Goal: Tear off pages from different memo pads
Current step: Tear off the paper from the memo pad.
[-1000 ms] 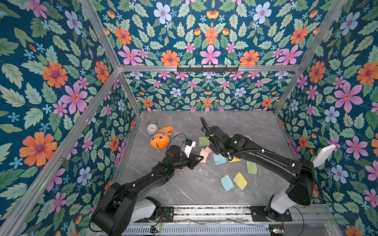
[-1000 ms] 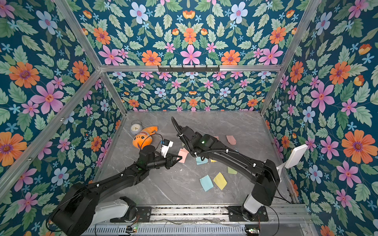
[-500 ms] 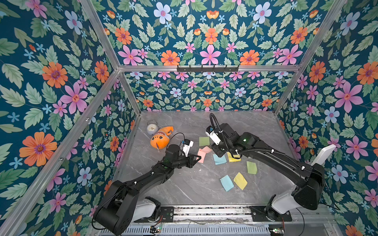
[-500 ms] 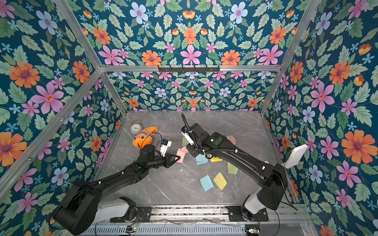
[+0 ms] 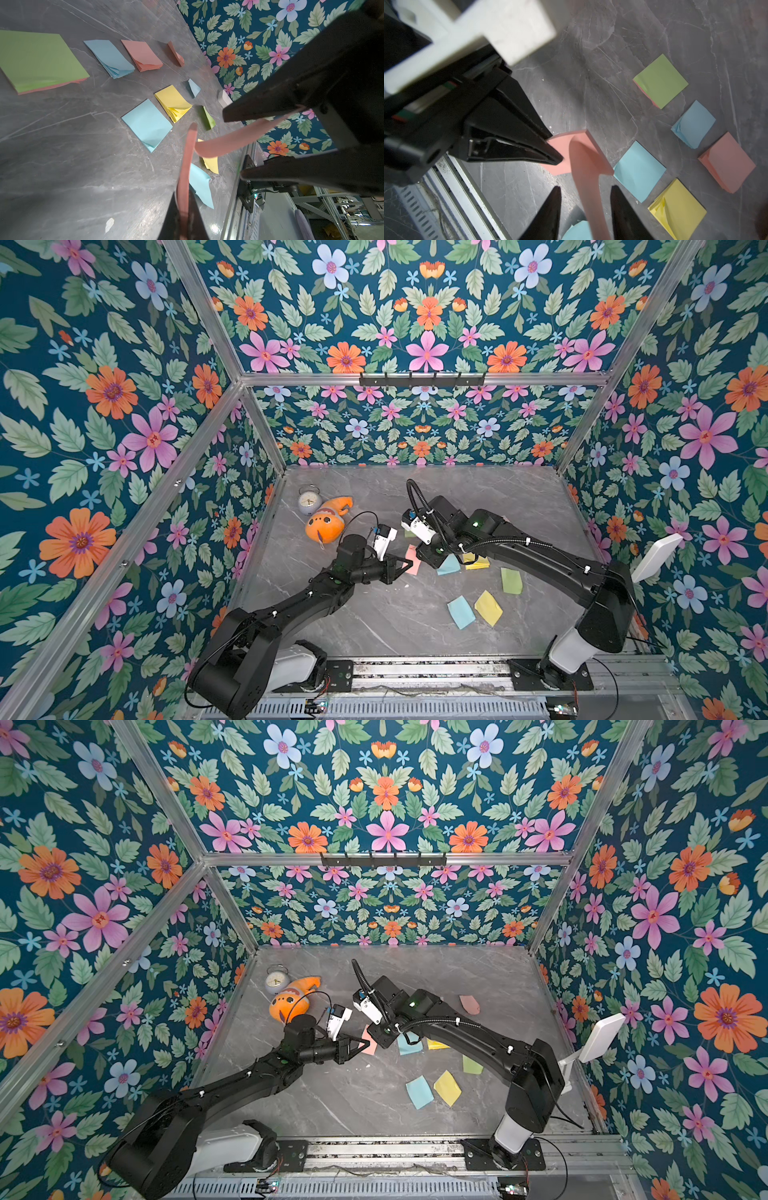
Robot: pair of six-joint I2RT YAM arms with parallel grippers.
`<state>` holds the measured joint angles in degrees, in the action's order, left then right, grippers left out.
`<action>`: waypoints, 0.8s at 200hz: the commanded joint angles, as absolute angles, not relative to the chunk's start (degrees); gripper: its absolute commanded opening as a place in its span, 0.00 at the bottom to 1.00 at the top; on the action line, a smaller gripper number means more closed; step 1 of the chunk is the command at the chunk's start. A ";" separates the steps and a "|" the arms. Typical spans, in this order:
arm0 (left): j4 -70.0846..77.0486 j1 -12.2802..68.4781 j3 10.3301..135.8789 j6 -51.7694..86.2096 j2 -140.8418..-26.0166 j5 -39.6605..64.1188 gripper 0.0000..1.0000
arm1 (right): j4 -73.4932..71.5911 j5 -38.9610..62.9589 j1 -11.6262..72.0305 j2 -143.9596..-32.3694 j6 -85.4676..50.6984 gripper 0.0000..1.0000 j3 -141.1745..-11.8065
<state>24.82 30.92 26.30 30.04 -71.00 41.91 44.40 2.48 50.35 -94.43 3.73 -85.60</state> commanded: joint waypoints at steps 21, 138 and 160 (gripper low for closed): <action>26.10 30.95 26.72 31.38 -71.93 41.93 0.00 | 43.71 -9.35 52.28 -97.74 4.92 0.08 -87.43; 24.78 30.25 25.90 35.60 -73.22 39.29 0.00 | 42.21 -29.52 51.64 -101.19 5.25 0.00 -89.08; 23.95 29.81 25.50 36.79 -73.58 37.96 0.00 | 42.52 -25.66 50.64 -99.81 3.10 0.00 -88.59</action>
